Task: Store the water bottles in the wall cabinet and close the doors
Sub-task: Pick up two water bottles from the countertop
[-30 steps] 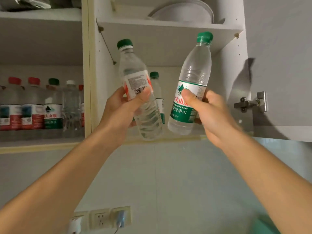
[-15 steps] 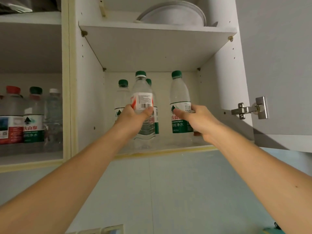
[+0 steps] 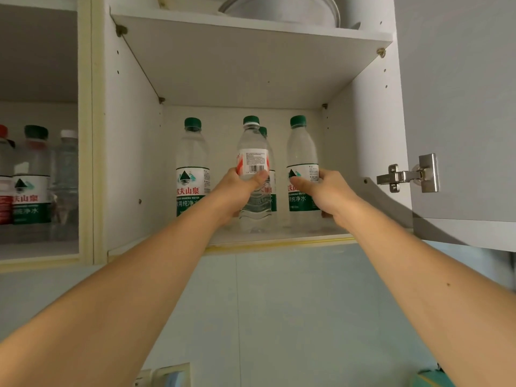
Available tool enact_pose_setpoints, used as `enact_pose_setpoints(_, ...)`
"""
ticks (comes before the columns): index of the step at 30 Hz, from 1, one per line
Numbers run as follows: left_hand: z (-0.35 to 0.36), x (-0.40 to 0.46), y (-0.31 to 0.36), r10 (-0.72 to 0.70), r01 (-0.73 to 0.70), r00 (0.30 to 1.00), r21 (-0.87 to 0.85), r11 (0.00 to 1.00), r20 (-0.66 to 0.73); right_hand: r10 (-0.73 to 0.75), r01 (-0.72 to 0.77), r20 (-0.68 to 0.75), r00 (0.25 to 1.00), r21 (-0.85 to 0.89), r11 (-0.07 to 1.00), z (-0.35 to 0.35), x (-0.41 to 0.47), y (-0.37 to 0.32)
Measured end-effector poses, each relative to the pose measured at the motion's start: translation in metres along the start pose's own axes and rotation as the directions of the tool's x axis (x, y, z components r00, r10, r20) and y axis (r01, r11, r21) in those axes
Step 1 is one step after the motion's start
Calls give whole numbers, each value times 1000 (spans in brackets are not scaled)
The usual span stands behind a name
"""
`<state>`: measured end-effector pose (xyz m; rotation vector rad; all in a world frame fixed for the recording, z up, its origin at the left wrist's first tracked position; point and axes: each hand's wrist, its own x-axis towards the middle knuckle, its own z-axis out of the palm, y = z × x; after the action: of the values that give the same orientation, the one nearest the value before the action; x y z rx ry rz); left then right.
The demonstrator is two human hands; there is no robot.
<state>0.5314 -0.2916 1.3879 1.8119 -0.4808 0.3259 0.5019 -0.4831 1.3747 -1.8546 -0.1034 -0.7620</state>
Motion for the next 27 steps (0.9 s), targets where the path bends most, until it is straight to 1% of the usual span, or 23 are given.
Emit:
enact_pose_setpoints(4, 4, -4, 3, -11, 11, 1000, -14, 1000, -6, -1, 0, -8, 1000, -26, 1000, 0, 1, 1)
enact_pose_setpoints(8, 4, -9, 8, -12, 12, 1000, -21, 1000, 10, -35, 35, 0, 999, -65, 997, -1, -3, 0)
enact_pose_setpoints(9, 3, -11, 8, -7, 7, 1000, 2, 1000, 15, -43, 44, 15, 999, -95, 994, -3, -6, 0)
enact_pose_setpoints(10, 2, -14, 8, 7, -7, 1000, 65, 998, 10, -51, 56, 41, 998, -141, 988, -6, -9, 0)
enact_pose_setpoints(12, 0, -22, 5, 73, -61, 997, 254, 965, -40, -72, 96, 103, 992, -260, 961, -12, -19, 0)
enact_pose_setpoints(14, 0, -33, 4, 178, -129, 979, 365, 922, -104, -137, 166, 108, 985, -349, 922, -16, -32, 2)
enact_pose_setpoints(16, 0, -47, 5, 299, -208, 942, 430, 878, -155, -284, 267, 13, 959, -387, 882, -16, -48, 6)
enact_pose_setpoints(17, -1, -54, 6, 355, -246, 920, 456, 855, -168, -369, 323, -40, 929, -402, 857, -15, -56, 10)
enact_pose_setpoints(19, -3, -70, 8, 429, -309, 886, 464, 830, -177, -475, 400, -95, 875, -410, 820, -13, -74, 18)
enact_pose_setpoints(22, -3, -99, 1, 469, -366, 864, 409, 836, -183, -555, 481, -98, 826, -389, 786, -10, -110, 35)
enact_pose_setpoints(24, 1, -121, -11, 513, -435, 842, 353, 829, -168, -614, 550, -100, 783, -349, 759, -5, -138, 52)
enact_pose_setpoints(26, 7, -143, -28, 579, -516, 803, 320, 795, -143, -638, 585, -96, 764, -314, 748, 2, -166, 72)
enact_pose_setpoints(27, 10, -154, -42, 601, -533, 787, 334, 777, -141, -625, 580, -78, 776, -301, 757, 7, -180, 85)
